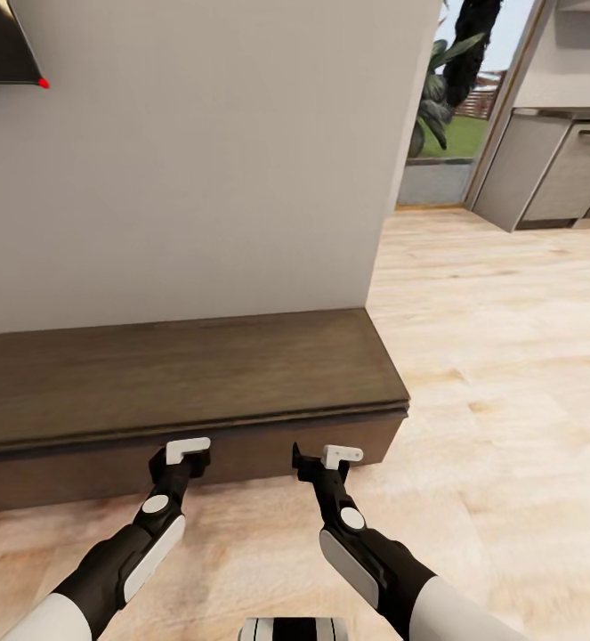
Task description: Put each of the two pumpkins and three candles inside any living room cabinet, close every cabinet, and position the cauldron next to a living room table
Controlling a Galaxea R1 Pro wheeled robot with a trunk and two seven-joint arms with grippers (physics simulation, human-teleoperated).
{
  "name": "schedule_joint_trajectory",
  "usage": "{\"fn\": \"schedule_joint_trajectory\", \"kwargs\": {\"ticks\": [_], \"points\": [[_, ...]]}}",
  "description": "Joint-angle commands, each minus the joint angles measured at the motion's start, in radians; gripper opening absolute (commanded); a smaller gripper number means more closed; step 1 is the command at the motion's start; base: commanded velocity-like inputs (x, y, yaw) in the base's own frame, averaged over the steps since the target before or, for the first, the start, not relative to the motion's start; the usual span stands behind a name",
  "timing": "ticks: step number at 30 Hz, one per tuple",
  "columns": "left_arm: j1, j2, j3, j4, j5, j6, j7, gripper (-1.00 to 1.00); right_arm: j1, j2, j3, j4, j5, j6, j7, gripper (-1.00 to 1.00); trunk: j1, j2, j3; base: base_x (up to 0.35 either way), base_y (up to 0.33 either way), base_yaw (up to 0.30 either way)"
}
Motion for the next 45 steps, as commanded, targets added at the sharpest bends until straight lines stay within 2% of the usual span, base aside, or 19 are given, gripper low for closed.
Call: {"fn": "schedule_joint_trajectory", "kwargs": {"ticks": [1, 10, 26, 30, 32, 35, 36, 37, 39, 41, 42, 45], "points": [[-0.001, 0.001, -0.005, -0.002, 0.004, 0.001, 0.007, 1.00, -0.001, -0.001, 0.006, 0.000, -0.010, -0.007, -0.005, 1.00, 0.000, 0.000, -0.001, 0.209, 0.000, 0.000], [-0.001, 0.001, -0.007, -0.002, 0.004, 0.000, 0.007, 1.00, -0.001, -0.001, 0.006, 0.000, -0.010, -0.007, -0.005, 1.00, 0.000, 0.000, -0.001, 0.008, 0.000, 0.000], [-0.001, 0.001, -0.006, -0.012, 0.004, 0.004, 0.005, 1.00, -0.001, -0.001, 0.007, 0.000, -0.012, -0.004, -0.005, 1.00, 0.000, 0.000, -0.001, -0.327, 0.000, 0.000], [-0.001, 0.003, 0.005, -0.036, 0.008, 0.023, 0.003, 1.00, -0.001, -0.001, 0.006, 0.000, -0.013, -0.003, -0.005, 1.00, 0.000, 0.000, -0.001, -0.343, 0.000, 0.000], [-0.001, 0.004, 0.018, -0.069, 0.010, 0.062, 0.003, 1.00, -0.001, -0.001, 0.005, 0.000, -0.013, -0.002, -0.005, 1.00, 0.000, 0.000, -0.001, -0.343, 0.000, 0.000], [-0.001, 0.004, 0.067, -0.117, 0.011, 0.170, 0.003, 1.00, -0.001, -0.001, 0.004, -0.002, -0.013, -0.001, -0.006, 1.00, 0.000, 0.000, -0.001, -0.343, 0.000, 0.000], [-0.001, 0.003, 0.092, -0.127, 0.013, 0.201, 0.002, 1.00, -0.001, -0.001, 0.004, -0.003, -0.013, 0.000, -0.008, 1.00, 0.000, 0.000, -0.001, -0.343, 0.000, 0.000], [-0.001, 0.003, 0.137, -0.151, 0.019, 0.253, 0.000, 1.00, -0.001, -0.003, 0.004, -0.005, -0.011, 0.003, -0.011, 1.00, 0.000, 0.000, -0.001, -0.334, 0.000, 0.000], [-0.001, 0.004, 0.193, -0.196, 0.035, 0.348, -0.003, 1.00, -0.001, -0.006, 0.003, -0.011, -0.008, 0.019, -0.014, 1.00, 0.000, 0.000, -0.001, -0.252, 0.000, 0.000], [-0.001, 0.004, 0.235, -0.246, 0.064, 0.459, -0.005, 1.00, -0.001, -0.007, 0.000, -0.015, -0.007, 0.055, -0.019, 1.00, 0.000, 0.000, -0.001, -0.111, 0.000, 0.000], [-0.001, 0.003, 0.267, -0.287, 0.096, 0.541, -0.006, 1.00, -0.001, -0.008, -0.001, -0.021, -0.007, 0.091, -0.028, 1.00, 0.000, 0.000, -0.001, -0.044, 0.000, 0.000], [-0.001, 0.002, 0.339, -0.367, 0.169, 0.671, -0.006, 1.00, -0.001, -0.008, -0.004, -0.056, -0.009, 0.149, -0.059, 1.00, 0.000, 0.000, -0.001, -0.019, 0.000, 0.000]]}}
